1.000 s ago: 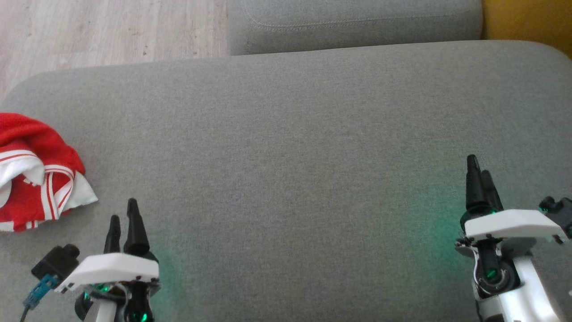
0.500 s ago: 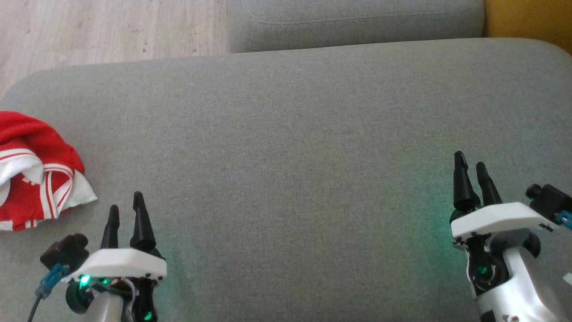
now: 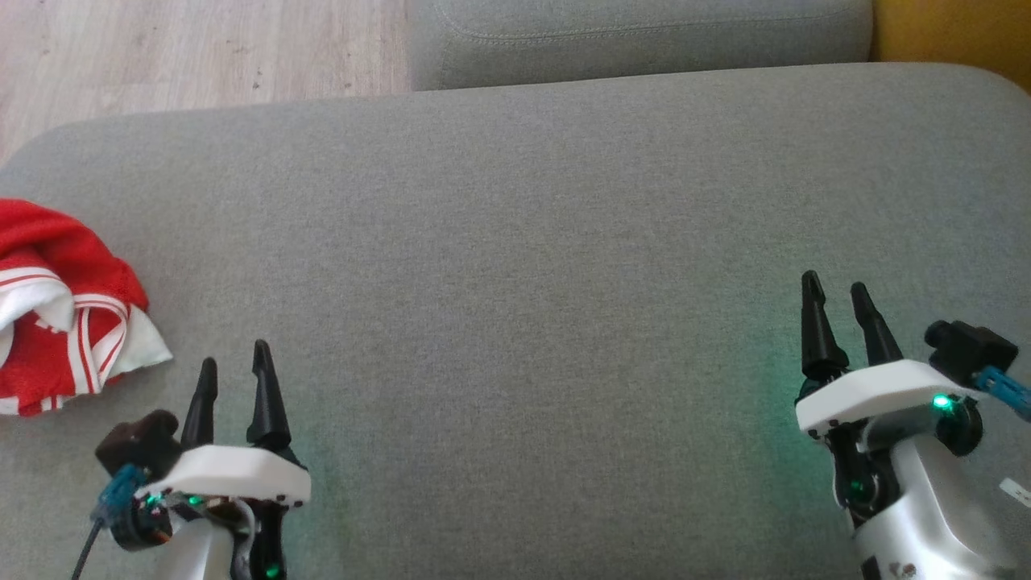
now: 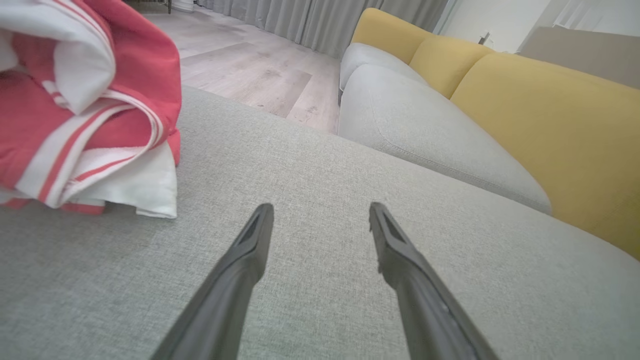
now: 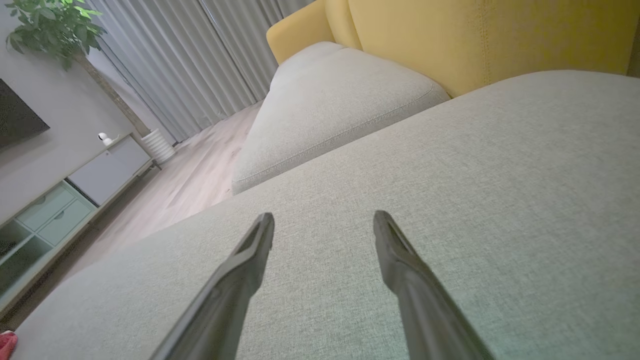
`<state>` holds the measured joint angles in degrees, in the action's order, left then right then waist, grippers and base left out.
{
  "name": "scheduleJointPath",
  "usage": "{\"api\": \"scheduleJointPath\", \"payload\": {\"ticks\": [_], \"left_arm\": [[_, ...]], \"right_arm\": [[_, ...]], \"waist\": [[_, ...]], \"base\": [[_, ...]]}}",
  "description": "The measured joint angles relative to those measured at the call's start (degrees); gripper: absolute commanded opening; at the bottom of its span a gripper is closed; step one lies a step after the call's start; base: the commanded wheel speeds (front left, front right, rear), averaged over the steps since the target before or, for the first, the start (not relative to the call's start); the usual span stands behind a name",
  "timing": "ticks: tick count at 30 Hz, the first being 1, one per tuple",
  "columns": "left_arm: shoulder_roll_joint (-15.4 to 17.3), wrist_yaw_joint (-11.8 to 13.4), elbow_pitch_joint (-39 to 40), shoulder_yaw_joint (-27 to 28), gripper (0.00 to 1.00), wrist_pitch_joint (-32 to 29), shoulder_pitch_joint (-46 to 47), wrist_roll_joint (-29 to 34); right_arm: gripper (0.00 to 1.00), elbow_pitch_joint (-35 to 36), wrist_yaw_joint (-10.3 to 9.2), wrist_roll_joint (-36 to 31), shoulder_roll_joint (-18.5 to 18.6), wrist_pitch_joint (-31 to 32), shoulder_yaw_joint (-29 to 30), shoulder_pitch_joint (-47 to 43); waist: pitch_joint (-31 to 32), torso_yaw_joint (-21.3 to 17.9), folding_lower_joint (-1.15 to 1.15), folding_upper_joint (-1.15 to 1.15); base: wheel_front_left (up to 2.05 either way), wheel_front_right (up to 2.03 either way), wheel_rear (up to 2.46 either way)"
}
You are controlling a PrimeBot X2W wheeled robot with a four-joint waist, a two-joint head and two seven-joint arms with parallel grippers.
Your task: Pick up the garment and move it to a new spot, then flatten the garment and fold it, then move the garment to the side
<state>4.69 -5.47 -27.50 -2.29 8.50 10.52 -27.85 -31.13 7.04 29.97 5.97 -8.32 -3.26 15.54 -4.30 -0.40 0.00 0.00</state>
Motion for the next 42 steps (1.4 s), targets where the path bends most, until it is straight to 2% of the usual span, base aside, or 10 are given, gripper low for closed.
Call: {"api": "scheduleJointPath", "payload": {"ticks": [36, 42], "left_arm": [[-0.2, 1.5, -2.5, 0.4, 1.00, 5.8, 2.3, 24.0], [-0.5, 1.6, -2.9, 1.4, 1.00, 5.8, 2.3, 24.4]], "right_arm": [[1.00, -3.9, 0.01, -26.5, 0.2, -5.8, -0.9, 3.9], [1.00, -4.3, 0.01, -27.0, 0.3, -5.9, -2.8, 3.9]], "waist": [[-1.1, 0.1, 0.00, 0.00], [-1.1, 1.9, 0.00, 0.00]], "base": [[0.00, 0.00, 0.00], [0.00, 0.00, 0.00]]}}
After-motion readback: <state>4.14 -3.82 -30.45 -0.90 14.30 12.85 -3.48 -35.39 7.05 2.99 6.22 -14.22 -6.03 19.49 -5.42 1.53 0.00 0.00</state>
